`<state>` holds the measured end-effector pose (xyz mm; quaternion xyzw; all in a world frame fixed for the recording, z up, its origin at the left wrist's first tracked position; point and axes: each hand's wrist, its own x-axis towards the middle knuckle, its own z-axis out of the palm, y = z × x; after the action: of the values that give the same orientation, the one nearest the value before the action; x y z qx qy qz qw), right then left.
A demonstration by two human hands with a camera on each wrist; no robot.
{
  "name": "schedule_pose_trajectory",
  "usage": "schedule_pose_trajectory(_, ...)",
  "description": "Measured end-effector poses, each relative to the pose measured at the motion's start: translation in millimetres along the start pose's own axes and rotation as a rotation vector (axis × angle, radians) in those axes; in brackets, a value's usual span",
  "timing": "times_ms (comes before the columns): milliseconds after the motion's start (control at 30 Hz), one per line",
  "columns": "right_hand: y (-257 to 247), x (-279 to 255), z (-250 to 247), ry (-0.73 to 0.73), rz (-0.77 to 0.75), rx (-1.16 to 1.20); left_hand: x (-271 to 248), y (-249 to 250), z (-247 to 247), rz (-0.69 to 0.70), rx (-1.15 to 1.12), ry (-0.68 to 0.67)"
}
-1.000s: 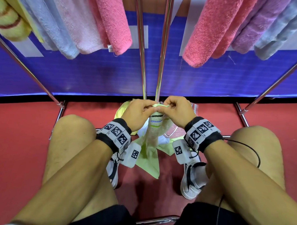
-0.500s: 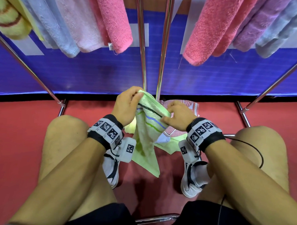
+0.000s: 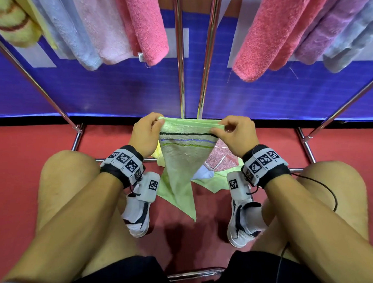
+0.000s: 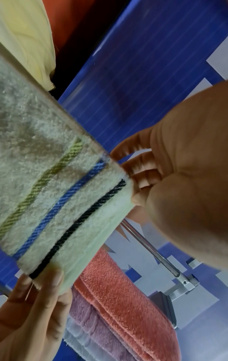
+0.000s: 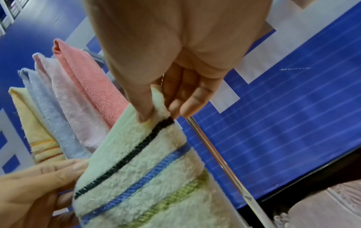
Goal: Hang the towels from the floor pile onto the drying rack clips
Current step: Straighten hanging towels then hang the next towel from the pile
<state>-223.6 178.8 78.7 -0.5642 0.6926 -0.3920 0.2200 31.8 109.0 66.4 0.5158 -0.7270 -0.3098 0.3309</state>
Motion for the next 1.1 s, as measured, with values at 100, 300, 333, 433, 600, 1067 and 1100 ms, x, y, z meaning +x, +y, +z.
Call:
schedule_pose_trajectory(100,-5,3,0,0.065,-0.003,0.155,3,2,2,-0.025,-0.013,0.038)
schedule_pose_trajectory(300,-6,9,-5,-0.008,0.098,0.272,7,9,9,-0.054,-0.059,0.083)
schedule_pose_trajectory(333,-7,10,-5,-0.014,0.104,0.273,6,12,10,-0.049,-0.064,0.089)
schedule_pose_trajectory(433,-7,12,-5,0.034,0.100,0.311,7,21,12,-0.042,-0.070,0.135)
schedule_pose_trajectory(600,-4,9,-3,0.016,0.095,0.143,12,24,20,-0.128,-0.061,0.151)
schedule_pose_trajectory(1067,-31,-12,16,-0.265,0.130,0.435,-13,59,59,-0.061,-0.213,-0.157)
schedule_pose_trajectory(1100,-31,-12,16,-0.268,0.130,0.436,-13,61,59,-0.056,-0.228,-0.159)
